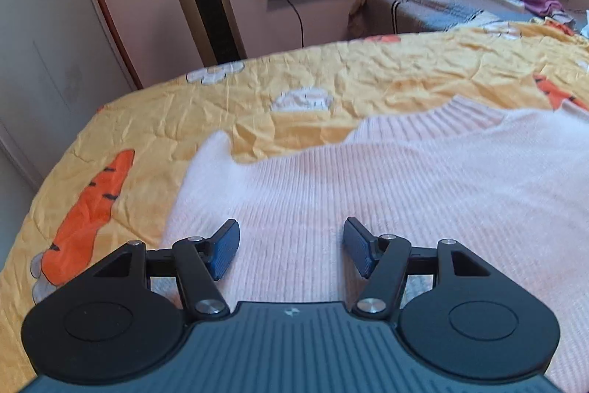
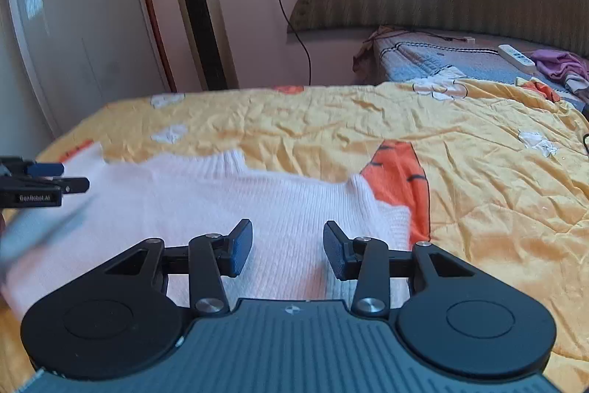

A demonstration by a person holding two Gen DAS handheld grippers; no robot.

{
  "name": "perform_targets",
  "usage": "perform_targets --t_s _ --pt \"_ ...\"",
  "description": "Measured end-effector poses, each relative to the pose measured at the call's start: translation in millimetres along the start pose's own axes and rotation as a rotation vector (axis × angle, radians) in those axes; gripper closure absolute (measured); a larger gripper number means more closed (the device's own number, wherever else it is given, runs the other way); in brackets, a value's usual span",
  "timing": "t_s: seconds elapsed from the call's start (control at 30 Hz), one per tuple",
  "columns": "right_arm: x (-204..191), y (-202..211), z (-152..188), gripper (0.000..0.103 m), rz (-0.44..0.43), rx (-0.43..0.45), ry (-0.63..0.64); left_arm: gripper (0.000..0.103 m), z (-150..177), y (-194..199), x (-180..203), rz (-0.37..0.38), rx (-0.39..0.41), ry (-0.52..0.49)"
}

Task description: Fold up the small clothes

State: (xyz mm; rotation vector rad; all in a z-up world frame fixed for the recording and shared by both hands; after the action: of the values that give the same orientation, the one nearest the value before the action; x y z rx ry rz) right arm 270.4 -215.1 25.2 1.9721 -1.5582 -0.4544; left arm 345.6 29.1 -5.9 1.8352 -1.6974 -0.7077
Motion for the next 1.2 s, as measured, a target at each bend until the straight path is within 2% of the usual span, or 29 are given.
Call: perform_targets --t_s 0.1,0.17,0.23,0.3,0.4,0.47,0.53,0.57,0.6,0.63,0.7,0.77,0.8,0.87,0.93,1.0,1.07,1.1,1.17,1.2 --pt "-3.9 -14.5 15.6 0.055 0.015 -0.034 0.047 0.035 6.2 -3.8 -16.7 0.066 0.019 0.084" --pt "4.0 -16.4 20.5 0.055 -0.012 -0.032 -0.003 0.031 11.5 -8.4 -23.0 0.088 0.050 0.099" --pt "10.4 -18.6 25.5 0.055 -0.034 -0.018 -0.034 0.029 13.4 -10.1 -22.4 0.071 0.079 0.122" --pt "10.0 -19.8 31.1 0.055 -0.033 0.010 -0.041 0.029 14.5 -7.0 -13.9 0.024 0.108 0.088" --pt "6.7 -15.3 30.7 0.054 -0.016 0.019 -0.060 0.031 14.4 19.1 -13.2 0.005 0.119 0.091" --pt "12.3 3.9 27.8 0.053 -0.004 0.032 -0.143 0.031 22.9 57.5 -25.2 0.071 0.152 0.153" --pt "19.1 38.2 30.0 0.039 -0.009 0.088 -0.254 0.029 38.4 92.4 -39.8 0.152 0.181 0.236" --pt "20.4 59.0 33.8 0.027 -0.016 0.135 -0.288 0.029 46.9 104.5 -43.3 0.193 0.189 0.256" --pt "18.5 75.4 37.8 0.024 -0.022 0.175 -0.291 0.029 53.9 110.2 -43.4 0.211 0.181 0.256" --pt "13.7 87.4 42.1 0.024 -0.024 0.194 -0.270 0.029 61.1 110.7 -39.7 0.222 0.150 0.242" --pt "1.7 91.0 47.8 0.026 -0.005 0.149 -0.205 0.029 70.1 97.1 -31.3 0.225 0.078 0.220" --pt "-14.7 79.8 51.6 0.026 0.015 0.101 -0.111 0.025 75.9 76.3 -31.4 0.214 0.028 0.252" --pt "-21.4 71.5 54.1 0.021 0.029 0.075 -0.066 0.024 75.3 72.2 -32.8 0.217 0.041 0.265" --pt "-32.6 43.6 67.7 0.015 0.077 -0.039 0.029 0.024 71.7 68.8 -32.4 0.205 0.026 0.277" --pt "-34.4 37.7 74.4 0.008 0.083 -0.013 0.055 0.026 66.7 78.1 -36.6 0.203 0.006 0.306" --pt "-29.4 44.7 70.0 0.011 0.066 -0.029 0.001 0.025 66.1 100.8 -51.6 0.229 0.042 0.378" --pt "-25.2 66.4 65.0 0.013 0.065 -0.023 -0.078 0.023 74.2 124.9 -81.1 0.270 0.084 0.524" --pt "-21.2 80.2 66.0 0.012 0.042 0.000 -0.142 0.018 82.3 129.9 -96.5 0.297 0.080 0.625" --pt "-8.6 108.5 78.4 0.010 -0.042 0.068 -0.327 0.017 106.4 127.5 -131.5 0.357 0.013 0.903" --pt "-1.7 120.3 89.1 0.008 -0.088 0.096 -0.437 0.017 118.7 123.4 -142.3 0.360 -0.032 1.010"
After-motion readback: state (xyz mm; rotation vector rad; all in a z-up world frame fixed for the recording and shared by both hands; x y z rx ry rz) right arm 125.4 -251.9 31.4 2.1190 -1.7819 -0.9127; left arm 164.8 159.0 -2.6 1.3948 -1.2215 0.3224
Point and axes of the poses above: each gripper's, at about its wrist camera, not at the fingertips, and y roughly against the way its jaws point, x to its right, z to its underside, the point moved 5 cm from there along -y, roughly the way its jaws point, and after that the axes turned 15 degrees about y, right-handed, at the moved point
